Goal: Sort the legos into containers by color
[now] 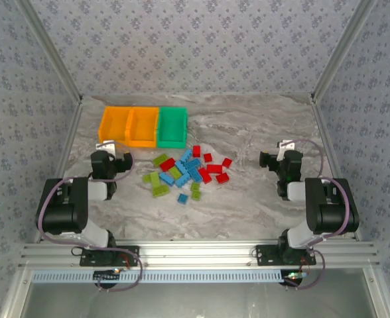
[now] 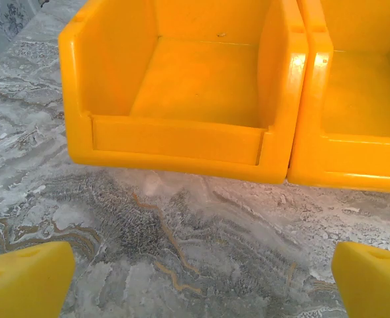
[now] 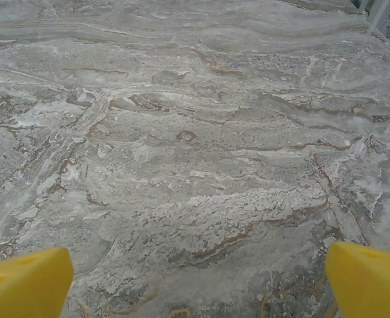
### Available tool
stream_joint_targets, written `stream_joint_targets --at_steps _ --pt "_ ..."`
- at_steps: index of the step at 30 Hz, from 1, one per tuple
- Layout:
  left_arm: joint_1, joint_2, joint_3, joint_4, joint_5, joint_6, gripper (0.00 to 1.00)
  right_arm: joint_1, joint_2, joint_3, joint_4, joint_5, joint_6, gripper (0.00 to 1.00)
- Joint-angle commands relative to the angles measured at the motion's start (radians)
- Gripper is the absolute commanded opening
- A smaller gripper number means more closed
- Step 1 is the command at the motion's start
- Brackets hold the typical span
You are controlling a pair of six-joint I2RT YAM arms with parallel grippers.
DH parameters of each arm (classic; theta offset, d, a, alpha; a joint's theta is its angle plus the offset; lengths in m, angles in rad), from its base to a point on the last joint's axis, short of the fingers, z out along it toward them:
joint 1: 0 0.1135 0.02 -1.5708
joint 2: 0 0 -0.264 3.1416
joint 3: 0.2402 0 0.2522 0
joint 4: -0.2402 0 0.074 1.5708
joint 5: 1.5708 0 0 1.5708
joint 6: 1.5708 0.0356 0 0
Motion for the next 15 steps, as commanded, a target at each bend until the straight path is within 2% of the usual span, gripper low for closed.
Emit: stream_joint_targets --at_steps 1,15 --pt "-0.002 -0.006 0.019 0.042 0.013 0.014 0.99 -0.004 -0.006 0.014 0.005 -0.007 -0.009 1.00" --pt "-0.002 -0.006 0.018 0.042 0.014 0.014 0.99 -0.005 -0.007 0.013 0.010 -0.011 -0.009 1.00"
